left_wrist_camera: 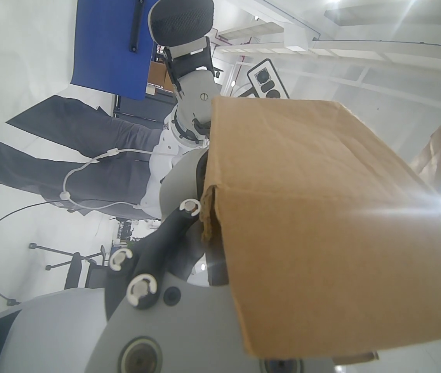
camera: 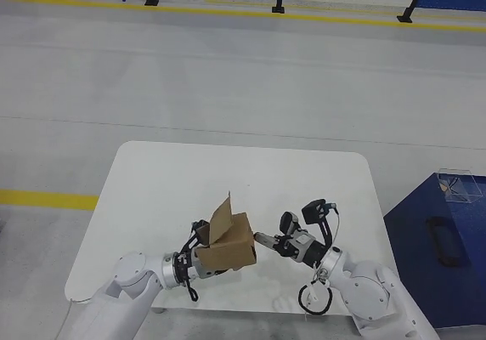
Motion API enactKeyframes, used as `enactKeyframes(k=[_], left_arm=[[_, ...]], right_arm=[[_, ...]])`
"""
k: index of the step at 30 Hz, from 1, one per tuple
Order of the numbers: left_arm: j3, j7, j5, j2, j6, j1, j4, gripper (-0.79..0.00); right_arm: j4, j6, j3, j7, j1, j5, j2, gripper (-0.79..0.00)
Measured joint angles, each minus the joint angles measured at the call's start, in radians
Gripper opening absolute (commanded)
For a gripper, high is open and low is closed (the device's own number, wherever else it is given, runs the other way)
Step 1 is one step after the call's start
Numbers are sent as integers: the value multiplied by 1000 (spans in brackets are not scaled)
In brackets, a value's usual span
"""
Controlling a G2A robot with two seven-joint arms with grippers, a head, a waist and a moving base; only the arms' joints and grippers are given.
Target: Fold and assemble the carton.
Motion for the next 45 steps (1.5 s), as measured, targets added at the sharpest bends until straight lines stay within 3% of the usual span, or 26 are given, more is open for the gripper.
enactKeyframes(k=[19,24,30,45], left_arm=[[10,26,5,-3,-11,3,-3,-785],[10,26,5,-3,-11,3,-3,-785],[10,26,5,-3,-11,3,-3,-785],[10,26,5,-3,-11,3,-3,-785]], right_arm=[[16,-6,11,-23,-3,20,0,0],[-7,192,115,-259,-66,-178,1,0],[18,383,196,-415,-116,-374,1,0],[23,383,198,-412,-113,-361,1,0]])
